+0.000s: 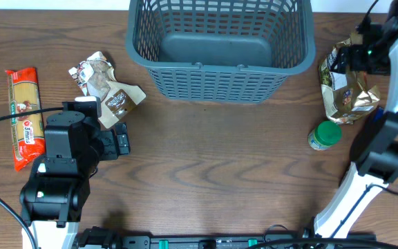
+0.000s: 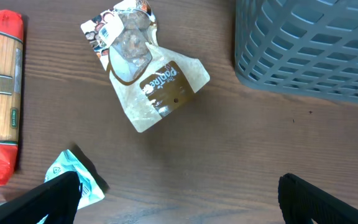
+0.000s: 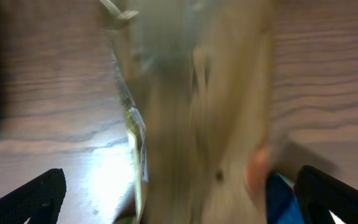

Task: Pack container
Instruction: 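Lift the coffee bag with the right gripper and drop it into the basket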

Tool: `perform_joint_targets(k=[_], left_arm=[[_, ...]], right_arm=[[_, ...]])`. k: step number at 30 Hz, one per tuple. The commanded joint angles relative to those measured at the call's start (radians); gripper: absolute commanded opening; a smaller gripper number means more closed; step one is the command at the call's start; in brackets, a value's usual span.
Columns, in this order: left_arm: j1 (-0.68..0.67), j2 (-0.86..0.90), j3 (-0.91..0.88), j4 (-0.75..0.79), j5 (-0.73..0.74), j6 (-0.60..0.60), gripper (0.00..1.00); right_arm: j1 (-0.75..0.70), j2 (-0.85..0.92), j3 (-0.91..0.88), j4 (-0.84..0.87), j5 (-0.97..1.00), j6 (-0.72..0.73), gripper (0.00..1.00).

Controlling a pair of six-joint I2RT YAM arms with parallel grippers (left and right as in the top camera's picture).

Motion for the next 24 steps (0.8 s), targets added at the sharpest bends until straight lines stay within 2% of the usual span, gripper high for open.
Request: perform_joint_targets(k=[1,18,24], left_arm=[[-0.004,0.003,0.021,0.001,-0.012,0.017,0.98],[-0.004,0.003,0.021,0.001,-0.012,0.017,0.98],[-0.004,0.003,0.021,0.001,-0.012,0.017,0.99]], right_arm=[[0.016,0.078,-0.01,0.012,0.005,0.005,0.99],[0.019,0.361,-0.01,0.097,0.004,0.054,0.99],[0.019,0.409,-0.01,0.088,-0.006,0.071,0.99]])
